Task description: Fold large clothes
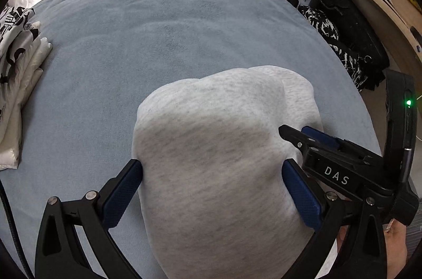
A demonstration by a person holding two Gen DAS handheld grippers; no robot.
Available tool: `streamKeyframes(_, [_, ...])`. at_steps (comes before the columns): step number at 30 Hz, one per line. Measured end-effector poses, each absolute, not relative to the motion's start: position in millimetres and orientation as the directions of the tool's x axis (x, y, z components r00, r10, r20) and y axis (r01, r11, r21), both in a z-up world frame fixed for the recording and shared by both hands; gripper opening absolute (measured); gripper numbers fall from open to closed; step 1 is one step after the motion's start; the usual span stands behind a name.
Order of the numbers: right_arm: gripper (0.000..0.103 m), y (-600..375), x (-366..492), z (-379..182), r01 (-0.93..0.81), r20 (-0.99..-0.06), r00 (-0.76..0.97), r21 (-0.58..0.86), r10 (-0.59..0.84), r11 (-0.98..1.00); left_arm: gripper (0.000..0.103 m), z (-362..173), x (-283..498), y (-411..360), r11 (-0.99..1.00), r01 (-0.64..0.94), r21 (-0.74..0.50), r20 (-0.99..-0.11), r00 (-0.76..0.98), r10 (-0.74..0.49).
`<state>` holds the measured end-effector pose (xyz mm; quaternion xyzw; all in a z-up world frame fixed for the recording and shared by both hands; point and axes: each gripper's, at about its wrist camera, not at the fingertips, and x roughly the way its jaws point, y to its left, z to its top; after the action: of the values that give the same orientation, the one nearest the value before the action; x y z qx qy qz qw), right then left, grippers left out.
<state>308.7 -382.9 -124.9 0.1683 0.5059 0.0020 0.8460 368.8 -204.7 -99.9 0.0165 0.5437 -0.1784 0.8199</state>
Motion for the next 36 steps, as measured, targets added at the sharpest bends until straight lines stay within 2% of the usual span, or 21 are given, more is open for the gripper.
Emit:
streamKeyframes(9, [0.05,-379,304,-116,0.164,-0.852,0.497,0.277,0.163,0.947,0.103,-95,360,-202,0.933,0.314,-0.176,-0.889,0.357,-0.288])
streamKeyframes(19, [0.052,-395,270,-59,0.145,-0.88,0.458,0.212,0.124,0.966,0.103,-53,334,-186,0.928,0.359,-0.097,-0.876,0.411,-0.251])
streamKeyframes(20, [0.053,-399,265,-54,0.141,-0.879,0.459,0.217,0.131,0.966,0.103,-47,331,-180,0.926,0.364,-0.098,-0.879,0.405,-0.252])
streamKeyframes(23, [0.069,-413,246,-39,0.128,-0.875,0.455,0.245,0.163,0.961,0.103,-35,319,-165,0.919,0.388,-0.07,-0.887,0.397,-0.235])
streamKeyframes(26, [0.078,-424,231,-30,0.124,-0.867,0.456,0.285,0.2,0.951,0.103,-30,307,-150,0.914,0.399,-0.074,-0.891,0.385,-0.24])
streamKeyframes(29, [0.101,-431,223,-25,0.104,-0.84,0.474,0.353,0.265,0.93,0.103,-34,301,-132,0.909,0.374,-0.182,-0.896,0.318,-0.311])
streamKeyframes(32, [0.103,-435,219,-26,0.069,-0.802,0.486,0.433,0.349,0.899,0.102,-48,301,-116,0.888,0.312,-0.336,-0.871,0.255,-0.419])
streamKeyframes(36, [0.103,-432,224,-40,0.06,-0.784,0.464,0.492,0.412,0.869,0.102,-67,299,-102,0.797,0.215,-0.564,-0.766,0.225,-0.602])
